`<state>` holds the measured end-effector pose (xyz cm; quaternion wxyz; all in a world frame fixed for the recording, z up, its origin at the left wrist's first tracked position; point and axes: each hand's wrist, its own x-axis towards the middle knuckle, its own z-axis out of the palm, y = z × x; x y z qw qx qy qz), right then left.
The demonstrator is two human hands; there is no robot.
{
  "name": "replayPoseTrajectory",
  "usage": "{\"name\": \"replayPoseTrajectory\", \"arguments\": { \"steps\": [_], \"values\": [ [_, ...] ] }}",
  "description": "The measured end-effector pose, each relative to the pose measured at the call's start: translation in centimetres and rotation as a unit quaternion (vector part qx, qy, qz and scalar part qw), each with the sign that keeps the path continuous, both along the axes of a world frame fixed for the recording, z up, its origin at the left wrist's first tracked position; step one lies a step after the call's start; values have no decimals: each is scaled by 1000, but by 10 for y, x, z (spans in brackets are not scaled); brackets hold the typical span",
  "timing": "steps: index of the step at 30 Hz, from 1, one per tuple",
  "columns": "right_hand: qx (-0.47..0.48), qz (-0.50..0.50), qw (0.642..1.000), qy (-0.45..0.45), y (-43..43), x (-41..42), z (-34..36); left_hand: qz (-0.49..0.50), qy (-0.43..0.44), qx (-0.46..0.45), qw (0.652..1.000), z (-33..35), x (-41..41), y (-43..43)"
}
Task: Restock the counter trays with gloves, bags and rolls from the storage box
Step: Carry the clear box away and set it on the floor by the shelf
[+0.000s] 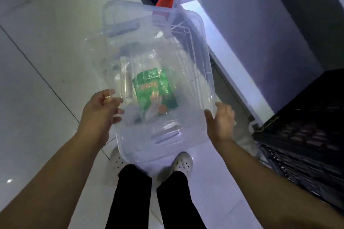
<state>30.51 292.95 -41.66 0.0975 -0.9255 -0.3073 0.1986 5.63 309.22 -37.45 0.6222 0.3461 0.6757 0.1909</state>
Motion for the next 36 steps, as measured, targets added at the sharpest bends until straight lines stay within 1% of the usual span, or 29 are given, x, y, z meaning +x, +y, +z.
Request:
{"name": "replayPoseTrajectory", "arguments": {
  "steps": [1, 3, 4, 5, 8, 10, 13, 15, 18, 20, 22, 24, 27, 30, 32, 36],
  "values": [
    [-32, -12, 999, 19, 4, 6, -11, 12, 2, -5, 1000, -7, -8, 1],
    [-80, -44, 991, 95, 15, 11, -33, 25, 5, -11, 1000, -23, -21, -1],
    [-84, -50, 987, 130, 20, 10, -41, 32, 9, -16, 999, -32, -27, -3],
    [-68, -47, 986, 145, 26, 8, -50, 43, 13, -20, 999, -42, -33, -5],
    [2, -45, 992, 120, 42, 2, -65, 84, 28, -41, 995, -69, -47, -14],
    [15, -35, 992, 120, 52, -3, -75, 96, 47, -44, 993, -86, -55, -20],
    [45, -26, 993, 107, 64, -11, -84, 79, 93, -34, 992, -107, -58, -19],
    [70, -20, 994, 84, 70, -15, -88, 57, 105, -24, 993, -116, -57, -14],
    [78, -31, 995, 52, 73, -19, -91, 37, 82, -36, 995, -126, -55, -10],
    [83, -39, 995, 46, 72, -22, -91, 62, 43, -49, 996, -128, -56, -12],
    [91, -57, 993, 56, 69, -23, -89, 78, 12, -62, 995, -130, -57, -14],
    [104, -78, 988, 79, 64, -25, -88, 53, 22, -62, 996, -133, -55, -15],
    [97, -96, 986, 93, 57, -23, -89, 21, 69, -42, 997, -133, -49, -17],
    [66, -101, 987, 102, 58, -16, -93, -9, 104, -26, 994, -133, -42, -19],
    [46, -98, 988, 113, 60, -10, -96, -5, 109, -27, 994, -136, -41, -19],
    [34, -113, 983, 140, 60, -6, -100, 1, 94, -73, 993, -139, -40, -22]
  ]
}}
